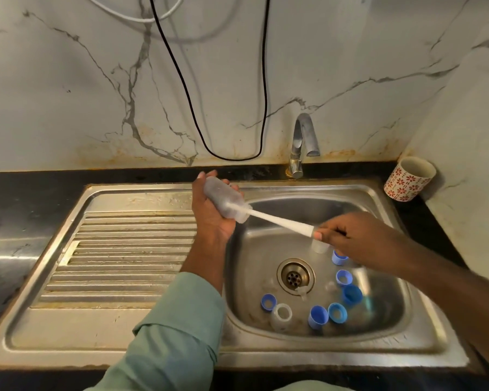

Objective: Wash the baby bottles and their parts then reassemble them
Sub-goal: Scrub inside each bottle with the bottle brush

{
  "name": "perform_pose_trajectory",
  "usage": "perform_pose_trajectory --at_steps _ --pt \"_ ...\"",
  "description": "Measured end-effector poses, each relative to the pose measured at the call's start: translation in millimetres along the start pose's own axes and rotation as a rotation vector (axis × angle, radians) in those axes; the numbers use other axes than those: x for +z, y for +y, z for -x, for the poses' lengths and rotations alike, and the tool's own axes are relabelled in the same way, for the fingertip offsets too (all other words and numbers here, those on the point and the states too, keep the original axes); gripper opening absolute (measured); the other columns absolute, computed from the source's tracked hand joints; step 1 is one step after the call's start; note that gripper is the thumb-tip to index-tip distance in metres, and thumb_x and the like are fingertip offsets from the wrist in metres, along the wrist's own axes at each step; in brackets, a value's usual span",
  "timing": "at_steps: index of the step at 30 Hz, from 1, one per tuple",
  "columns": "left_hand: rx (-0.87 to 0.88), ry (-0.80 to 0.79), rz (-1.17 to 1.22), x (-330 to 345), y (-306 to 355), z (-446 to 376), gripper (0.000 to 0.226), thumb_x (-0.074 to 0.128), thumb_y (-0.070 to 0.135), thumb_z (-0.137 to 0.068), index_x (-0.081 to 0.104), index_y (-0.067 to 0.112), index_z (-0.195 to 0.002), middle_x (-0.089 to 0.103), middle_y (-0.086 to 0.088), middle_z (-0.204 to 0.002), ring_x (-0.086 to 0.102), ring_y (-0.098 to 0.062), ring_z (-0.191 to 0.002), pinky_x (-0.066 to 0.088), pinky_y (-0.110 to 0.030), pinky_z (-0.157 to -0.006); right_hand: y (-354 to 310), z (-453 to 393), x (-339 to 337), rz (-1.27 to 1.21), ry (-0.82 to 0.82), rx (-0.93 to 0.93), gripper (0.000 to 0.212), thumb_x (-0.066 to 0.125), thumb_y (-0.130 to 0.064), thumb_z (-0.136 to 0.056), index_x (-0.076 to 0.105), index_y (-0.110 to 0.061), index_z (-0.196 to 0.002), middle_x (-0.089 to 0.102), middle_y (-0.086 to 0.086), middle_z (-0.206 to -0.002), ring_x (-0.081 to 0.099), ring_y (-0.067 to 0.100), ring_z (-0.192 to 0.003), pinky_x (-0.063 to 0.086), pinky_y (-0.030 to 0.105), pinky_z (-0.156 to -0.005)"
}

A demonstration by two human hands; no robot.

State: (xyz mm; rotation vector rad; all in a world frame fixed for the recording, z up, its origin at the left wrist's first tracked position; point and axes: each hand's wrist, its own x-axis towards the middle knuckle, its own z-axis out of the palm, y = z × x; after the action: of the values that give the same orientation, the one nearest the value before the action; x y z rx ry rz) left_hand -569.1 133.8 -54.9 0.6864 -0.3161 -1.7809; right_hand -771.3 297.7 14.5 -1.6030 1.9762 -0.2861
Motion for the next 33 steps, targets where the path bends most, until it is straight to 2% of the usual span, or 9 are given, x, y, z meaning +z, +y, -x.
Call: perform_pose_trajectory --at_steps 5,8,12,15,20,23,26,29,33 --pt "0.023 0.021 0.093 9.1 -3.3 2.5 0.026 0.059 0.041 -0.092 0.059 0.015 -0.092 0.059 -0.004 -0.076 0.061 -0.021 -0.072 0.055 -0.036 -0.070 3.6 12.0 25.2 0.156 0.190 0.016 0.033 0.034 -0.048 -0.100 0.057 -0.027 -0.089 0.059 -0.005 -0.075 0.056 0.011 -0.069 0.053 0.034 -0.069" --pt "0.024 -0.018 0.192 23.6 0.3 4.4 0.032 0.053 0.045 -0.092 0.058 0.014 -0.087 0.059 -0.003 -0.074 0.059 -0.019 -0.071 0.054 -0.033 -0.070 -9.0 15.3 35.7 -0.345 0.196 0.076 0.030 0.049 -0.041 -0.098 0.066 -0.020 -0.086 0.063 0.003 -0.066 0.054 0.014 -0.055 0.048 0.032 -0.054" --pt "0.003 -0.101 0.215 27.9 7.3 3.5 0.038 0.050 0.049 -0.092 0.058 0.012 -0.089 0.058 -0.003 -0.077 0.059 -0.017 -0.069 0.055 -0.028 -0.067 -6.2 21.1 20.0 -0.757 -0.114 0.170 0.033 0.055 -0.043 -0.090 0.072 -0.015 -0.092 0.060 0.007 -0.062 0.042 0.013 -0.044 0.035 0.023 -0.042" --pt "-0.041 -0.113 0.141 26.3 10.5 1.4 0.044 0.046 0.052 -0.093 0.057 0.011 -0.082 0.055 -0.003 -0.069 0.055 -0.016 -0.064 0.052 -0.026 -0.063 2.7 15.4 0.6 -0.600 -0.195 0.148 0.037 0.058 -0.051 -0.081 0.075 -0.018 -0.089 0.061 0.011 -0.064 0.044 0.016 -0.045 0.036 0.024 -0.042" --pt "-0.020 -0.074 0.111 23.9 1.8 -1.8 0.032 0.053 0.046 -0.092 0.057 0.015 -0.087 0.059 -0.002 -0.074 0.059 -0.019 -0.075 0.053 -0.037 -0.075 4.7 1.7 -10.6 0.053 0.179 0.011 0.029 0.049 -0.046 -0.094 0.069 -0.024 -0.095 0.066 0.002 -0.073 0.062 0.016 -0.062 0.056 0.031 -0.060" --pt "-0.010 -0.080 0.171 22.6 0.0 -1.6 0.033 0.052 0.046 -0.092 0.058 0.015 -0.085 0.059 -0.001 -0.076 0.059 -0.018 -0.074 0.051 -0.038 -0.080 -4.6 13.5 13.3 -0.163 0.185 0.036 0.021 0.052 -0.042 -0.094 0.068 -0.028 -0.090 0.066 0.001 -0.070 0.059 0.016 -0.059 0.053 0.030 -0.058" --pt "-0.042 -0.066 0.174 18.5 1.4 -2.6 0.036 0.053 0.049 -0.091 0.058 0.014 -0.092 0.060 -0.003 -0.080 0.060 -0.018 -0.076 0.051 -0.037 -0.080 -5.0 21.4 19.3 -0.582 -0.064 0.158 0.032 0.059 -0.045 -0.086 0.071 -0.015 -0.084 0.061 0.006 -0.060 0.045 0.014 -0.045 0.038 0.025 -0.044" --pt "-0.092 -0.039 0.138 15.6 -0.6 -3.0 0.039 0.057 0.051 -0.088 0.059 0.012 -0.094 0.060 -0.004 -0.081 0.059 -0.019 -0.075 0.052 -0.037 -0.076 10.6 15.9 1.2 -0.502 -0.107 0.165 0.042 0.059 -0.051 -0.079 0.072 -0.011 -0.083 0.058 0.005 -0.055 0.044 0.012 -0.043 0.036 0.023 -0.042" --pt "-0.070 -0.055 0.124 8.0 -12.7 -7.5 0.037 0.062 0.049 -0.085 0.055 0.013 -0.094 0.054 -0.003 -0.081 0.059 -0.019 -0.071 0.056 -0.036 -0.073 19.6 2.8 -10.3 -0.164 0.164 0.067 0.027 0.058 -0.047 -0.088 0.069 -0.024 -0.079 0.063 0.002 -0.063 0.059 0.012 -0.056 0.045 0.018 -0.048"
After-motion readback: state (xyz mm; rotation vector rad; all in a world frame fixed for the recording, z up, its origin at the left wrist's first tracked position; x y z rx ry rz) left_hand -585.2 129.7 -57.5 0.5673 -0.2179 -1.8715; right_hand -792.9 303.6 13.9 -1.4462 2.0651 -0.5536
